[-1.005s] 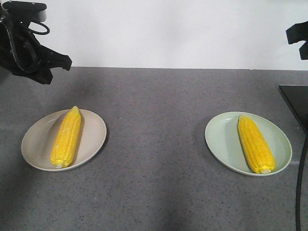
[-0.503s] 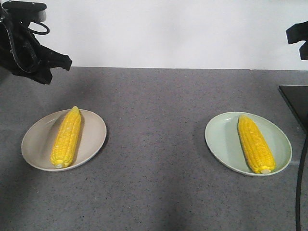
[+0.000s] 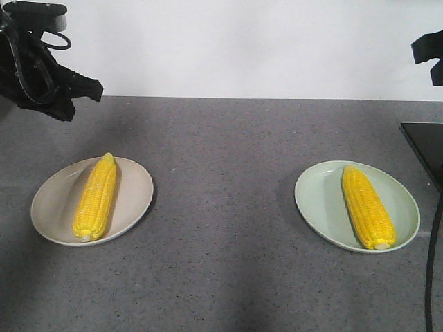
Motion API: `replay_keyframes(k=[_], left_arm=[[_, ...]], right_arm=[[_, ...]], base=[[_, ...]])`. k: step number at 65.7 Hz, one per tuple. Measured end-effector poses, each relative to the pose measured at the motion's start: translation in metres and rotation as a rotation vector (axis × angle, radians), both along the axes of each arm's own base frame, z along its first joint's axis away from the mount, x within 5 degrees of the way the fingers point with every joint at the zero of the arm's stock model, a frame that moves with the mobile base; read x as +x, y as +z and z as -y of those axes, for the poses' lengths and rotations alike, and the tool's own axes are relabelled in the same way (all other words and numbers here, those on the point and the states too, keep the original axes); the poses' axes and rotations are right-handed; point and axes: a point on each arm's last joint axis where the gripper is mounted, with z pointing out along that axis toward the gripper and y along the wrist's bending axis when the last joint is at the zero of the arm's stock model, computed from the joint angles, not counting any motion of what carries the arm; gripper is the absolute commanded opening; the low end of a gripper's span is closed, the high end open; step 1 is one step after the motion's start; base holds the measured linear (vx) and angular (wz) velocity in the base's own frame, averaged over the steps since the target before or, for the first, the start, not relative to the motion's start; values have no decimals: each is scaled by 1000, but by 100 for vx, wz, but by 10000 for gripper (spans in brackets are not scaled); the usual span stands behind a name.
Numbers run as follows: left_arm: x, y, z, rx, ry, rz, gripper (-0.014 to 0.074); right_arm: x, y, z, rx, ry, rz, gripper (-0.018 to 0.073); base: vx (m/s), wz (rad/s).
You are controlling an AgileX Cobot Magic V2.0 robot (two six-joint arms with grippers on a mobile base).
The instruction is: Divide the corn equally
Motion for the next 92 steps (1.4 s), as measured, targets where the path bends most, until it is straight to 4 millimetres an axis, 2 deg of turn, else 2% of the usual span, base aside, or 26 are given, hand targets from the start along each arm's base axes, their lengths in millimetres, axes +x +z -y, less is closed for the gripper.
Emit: replay_keyframes(k=[8,13,16,23,31,32,33,43,53,71,78,84,92], left_arm=[[-6,6,-1,-3,0,17,-7],[-22,13,-4,-9,0,44,-7],[-36,20,-6,-17,0,92,-7],[-72,23,-14,-17,-12,212,-7],[-113,12,-22,-32,-15,363,-7],[-118,5,-23,-32,-15,367,-7],[-123,8,-24,-38,-15,400,-7],[-170,-19,-33,-82,3,573,-6],[-210,-61,-46,-124,70,701,-6],[-267,-151,-57,-149,102,902,-6],[-281,-175,-58,-176,109,957,-6],[-289,-180,-59,-202,118,1009,-6],[-298,-174,-60,-223,117,1116,-6]], right_arm=[[0,0,0,0,0,0,-9],[0,0,0,0,0,0,-9],[0,0,0,0,0,0,-9],[0,0,0,0,0,0,-9],[0,0,0,0,0,0,-9],[0,0,0,0,0,0,-9],[0,0,0,0,0,0,-9],[0,0,0,0,0,0,-9],[0,0,0,0,0,0,-9],[0,0,0,0,0,0,-9],[0,0,0,0,0,0,-9],[0,0,0,0,0,0,-9],[0,0,0,0,0,0,-9]], base=[[0,1],[0,0],[0,0],[0,0],[0,0],[0,0],[0,0],[0,0],[0,0],[0,0],[0,0],[0,0],[0,0]])
